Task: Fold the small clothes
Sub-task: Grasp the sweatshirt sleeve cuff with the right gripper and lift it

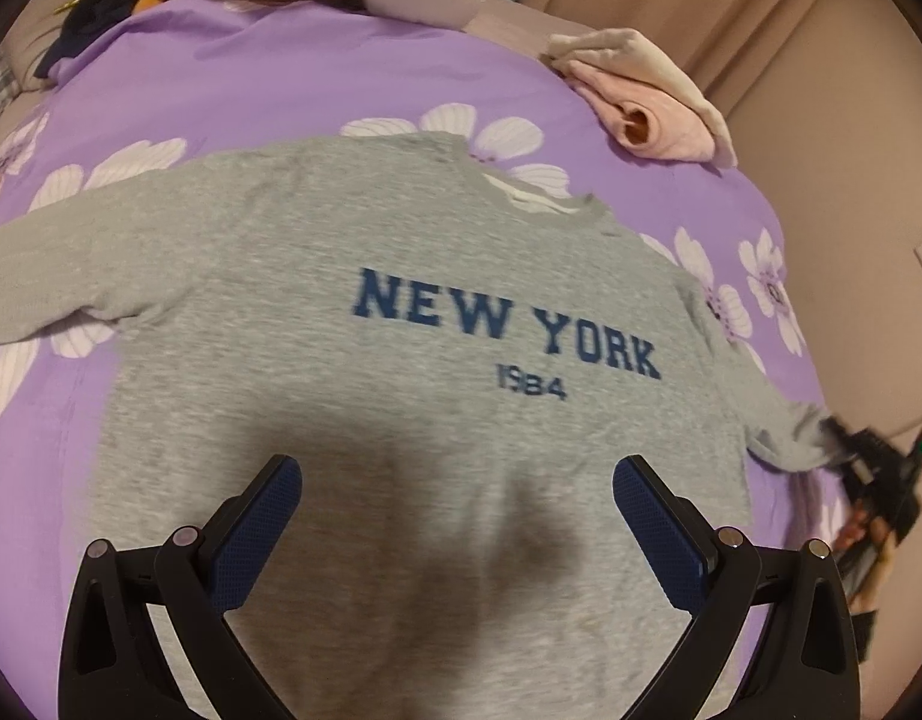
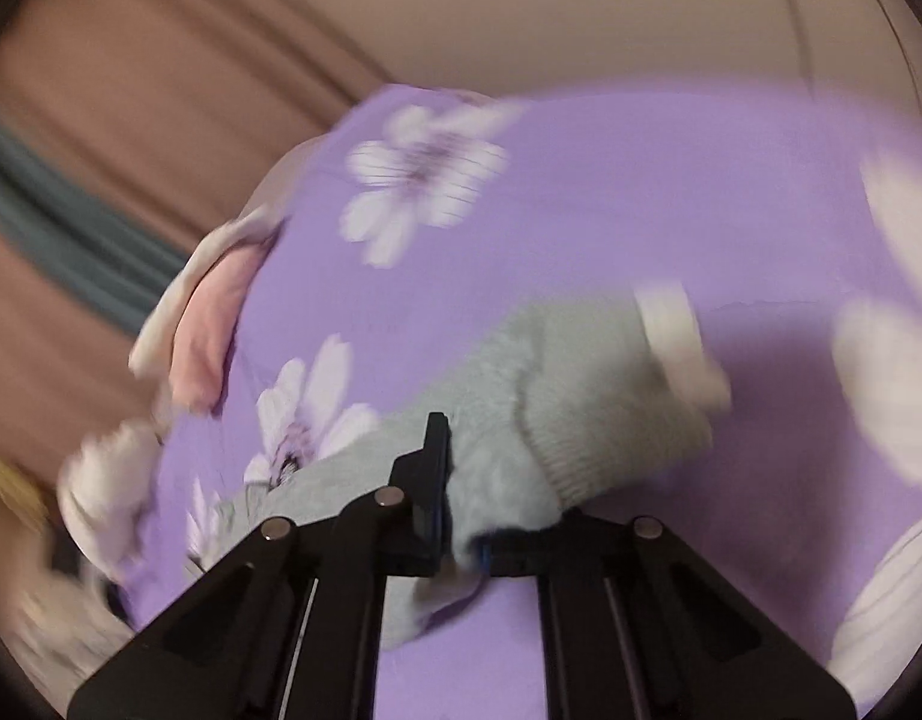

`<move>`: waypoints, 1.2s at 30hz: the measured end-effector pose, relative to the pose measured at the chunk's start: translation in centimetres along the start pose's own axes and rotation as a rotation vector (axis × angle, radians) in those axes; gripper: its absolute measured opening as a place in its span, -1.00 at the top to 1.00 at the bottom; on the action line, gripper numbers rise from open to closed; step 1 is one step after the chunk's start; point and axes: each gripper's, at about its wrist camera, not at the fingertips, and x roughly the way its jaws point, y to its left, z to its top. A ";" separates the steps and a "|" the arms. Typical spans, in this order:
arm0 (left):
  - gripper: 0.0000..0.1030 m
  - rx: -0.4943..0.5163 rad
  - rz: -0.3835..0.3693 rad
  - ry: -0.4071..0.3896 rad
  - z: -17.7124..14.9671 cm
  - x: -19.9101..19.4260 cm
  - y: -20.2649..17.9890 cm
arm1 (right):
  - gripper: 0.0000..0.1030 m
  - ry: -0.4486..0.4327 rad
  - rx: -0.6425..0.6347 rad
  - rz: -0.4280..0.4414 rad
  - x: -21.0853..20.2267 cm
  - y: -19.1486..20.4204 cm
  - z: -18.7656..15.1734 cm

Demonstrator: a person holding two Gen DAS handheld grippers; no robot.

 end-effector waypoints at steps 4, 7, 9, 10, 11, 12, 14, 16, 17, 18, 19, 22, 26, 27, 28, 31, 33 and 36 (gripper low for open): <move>-1.00 -0.035 -0.004 -0.016 0.2 -1.1 2.0 | 0.83 -0.063 -0.328 -0.052 -1.7 10.3 0.3; -1.00 -0.061 -0.005 -0.033 0.1 -2.1 3.6 | 0.83 -0.095 -0.555 -0.063 -1.6 17.7 -1.9; -1.00 -0.081 -0.002 -0.045 0.1 -2.7 4.8 | 0.83 -0.098 -0.689 -0.073 -0.6 21.7 -4.4; -1.00 -0.092 0.000 -0.051 0.1 -3.0 5.4 | 0.83 -0.095 -0.758 -0.074 0.1 23.6 -6.0; -1.00 -0.102 0.004 -0.056 0.1 -3.3 6.1 | 0.83 -0.085 -0.826 -0.073 0.9 25.3 -7.9; -1.00 -0.117 0.011 -0.061 0.0 -3.6 6.9 | 0.83 -0.071 -0.901 -0.075 1.9 26.9 -10.3; -1.00 -0.138 0.023 -0.066 -0.1 -3.8 8.0 | 0.84 -0.055 -1.036 -0.083 3.2 28.7 -14.7; -1.00 -0.164 0.033 -0.066 -0.2 -3.9 9.3 | 0.84 -0.027 -1.173 -0.102 5.0 29.5 -19.1; -1.00 -0.175 0.038 -0.066 -0.2 -3.9 9.8 | 0.84 -0.003 -1.226 -0.104 5.7 29.7 -20.8; -1.00 -0.185 0.044 -0.066 -0.2 -3.9 10.3 | 0.84 0.027 -1.286 -0.111 6.6 29.7 -22.5; -1.00 -0.195 0.048 -0.066 -0.2 -3.9 10.7 | 0.80 0.060 -1.356 -0.132 7.6 29.5 -24.3; -1.00 -0.217 0.053 -0.072 -0.2 -3.8 11.8 | 0.53 0.076 -1.527 -0.193 8.6 28.5 -27.6; -1.00 -0.242 0.048 -0.082 0.0 -3.6 12.9 | -0.13 0.037 -1.613 -0.180 6.5 28.7 -27.0; -1.00 -0.249 0.051 -0.082 0.0 -3.5 13.1 | -0.44 0.034 -1.616 -0.171 6.0 28.8 -26.7; -1.00 -0.258 0.050 -0.081 0.0 -3.4 13.4 | -0.54 0.010 -1.625 -0.145 4.7 29.3 -26.7; -1.00 -0.277 0.044 -0.079 -0.1 -3.4 13.9 | -0.66 -0.044 -1.695 -0.067 2.8 30.0 -26.8; -1.00 -0.286 0.041 -0.082 -0.3 -3.7 14.2 | -0.71 -0.082 -1.771 -0.066 2.3 30.4 -28.0; -1.00 -0.289 0.041 -0.081 -0.5 -4.1 14.5 | -0.66 -0.088 -1.952 0.009 1.8 30.5 -30.7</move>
